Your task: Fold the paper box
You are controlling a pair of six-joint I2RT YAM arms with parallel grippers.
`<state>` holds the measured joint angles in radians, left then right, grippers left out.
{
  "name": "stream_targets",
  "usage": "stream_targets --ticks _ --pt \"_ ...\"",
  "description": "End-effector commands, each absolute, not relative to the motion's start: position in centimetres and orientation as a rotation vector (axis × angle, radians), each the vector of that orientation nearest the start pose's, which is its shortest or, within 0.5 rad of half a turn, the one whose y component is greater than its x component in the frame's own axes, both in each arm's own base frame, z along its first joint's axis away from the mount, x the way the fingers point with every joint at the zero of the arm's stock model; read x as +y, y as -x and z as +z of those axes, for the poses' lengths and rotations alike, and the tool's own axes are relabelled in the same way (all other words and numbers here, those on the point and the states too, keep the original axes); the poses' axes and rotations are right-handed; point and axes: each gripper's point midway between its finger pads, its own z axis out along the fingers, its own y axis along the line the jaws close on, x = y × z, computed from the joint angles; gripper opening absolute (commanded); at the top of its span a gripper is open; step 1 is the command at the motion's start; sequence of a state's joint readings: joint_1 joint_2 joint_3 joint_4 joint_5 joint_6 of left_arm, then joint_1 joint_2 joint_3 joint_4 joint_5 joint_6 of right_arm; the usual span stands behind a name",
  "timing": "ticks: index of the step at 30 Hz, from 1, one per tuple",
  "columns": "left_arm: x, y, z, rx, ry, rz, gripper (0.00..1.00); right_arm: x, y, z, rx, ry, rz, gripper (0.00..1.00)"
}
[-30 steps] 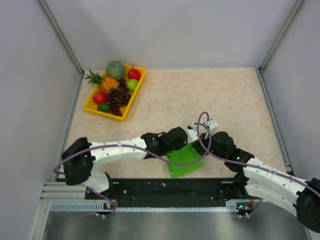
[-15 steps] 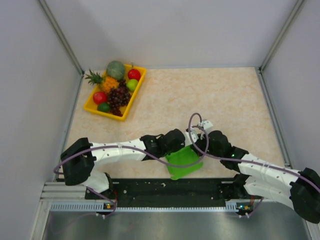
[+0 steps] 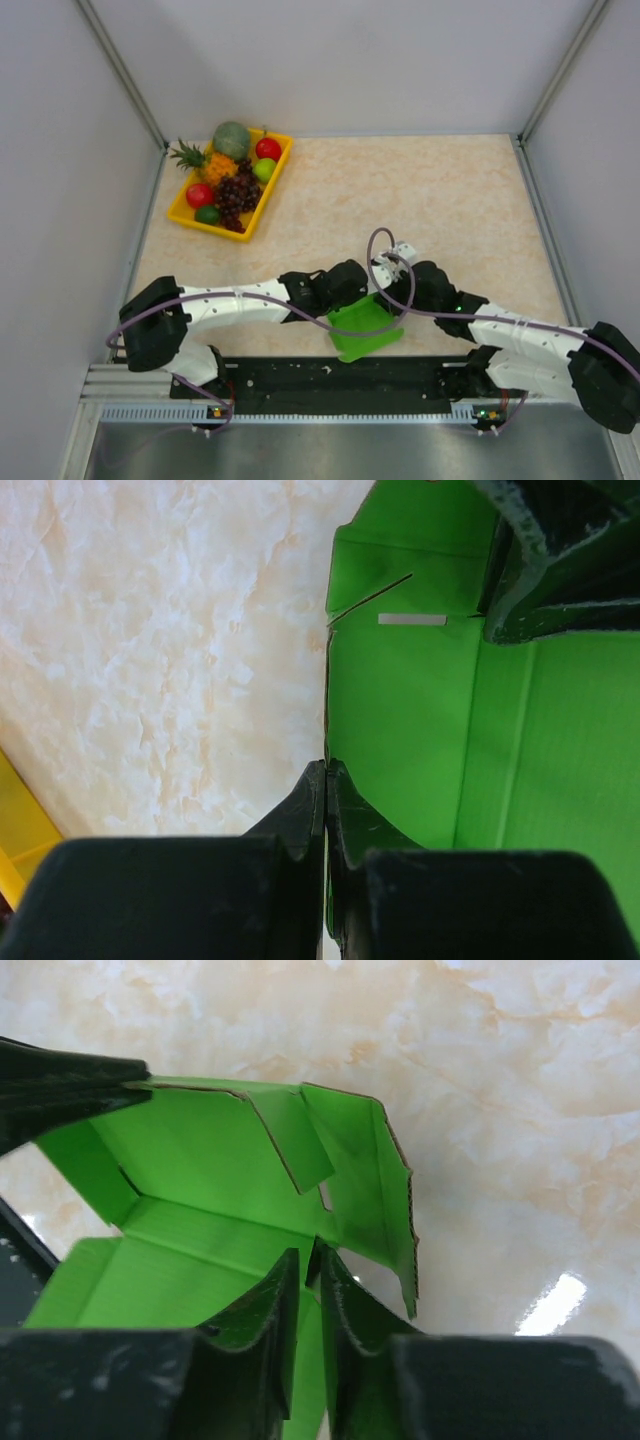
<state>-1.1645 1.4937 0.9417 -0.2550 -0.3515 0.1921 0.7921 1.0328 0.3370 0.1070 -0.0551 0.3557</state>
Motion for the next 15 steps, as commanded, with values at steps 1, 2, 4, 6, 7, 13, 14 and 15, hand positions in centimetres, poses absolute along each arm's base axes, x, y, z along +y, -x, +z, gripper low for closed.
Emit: stream_targets --ticks 1,2,4,6,7,13,14,15 --pt "-32.9 -21.2 12.1 1.840 -1.236 -0.157 0.00 25.6 -19.2 11.7 2.033 0.498 0.902 0.21" --pt "-32.6 -21.0 11.8 1.840 -1.243 -0.154 0.00 25.3 -18.9 12.5 2.015 0.491 0.916 0.26" --pt "-32.2 -21.0 11.9 1.824 -1.253 -0.147 0.00 24.8 -18.6 13.0 2.015 0.475 0.936 0.38" --pt "-31.9 -20.8 11.6 1.815 -1.264 -0.160 0.00 23.9 -18.0 13.9 2.008 0.465 0.953 0.41" --pt "-31.8 -20.8 12.0 1.806 -1.260 -0.174 0.00 23.8 -17.8 14.9 1.983 0.463 0.974 0.42" --pt "-30.9 -20.3 12.3 1.776 -1.244 -0.235 0.00 20.4 -16.6 17.5 1.955 0.422 0.963 0.54" --pt "-30.8 -20.2 12.5 1.767 -1.236 -0.249 0.00 19.5 -17.4 17.9 1.947 0.377 0.948 0.56" --pt "-31.1 -19.8 13.4 1.735 -1.228 -0.304 0.00 19.3 -17.8 18.5 1.926 0.361 0.961 0.56"
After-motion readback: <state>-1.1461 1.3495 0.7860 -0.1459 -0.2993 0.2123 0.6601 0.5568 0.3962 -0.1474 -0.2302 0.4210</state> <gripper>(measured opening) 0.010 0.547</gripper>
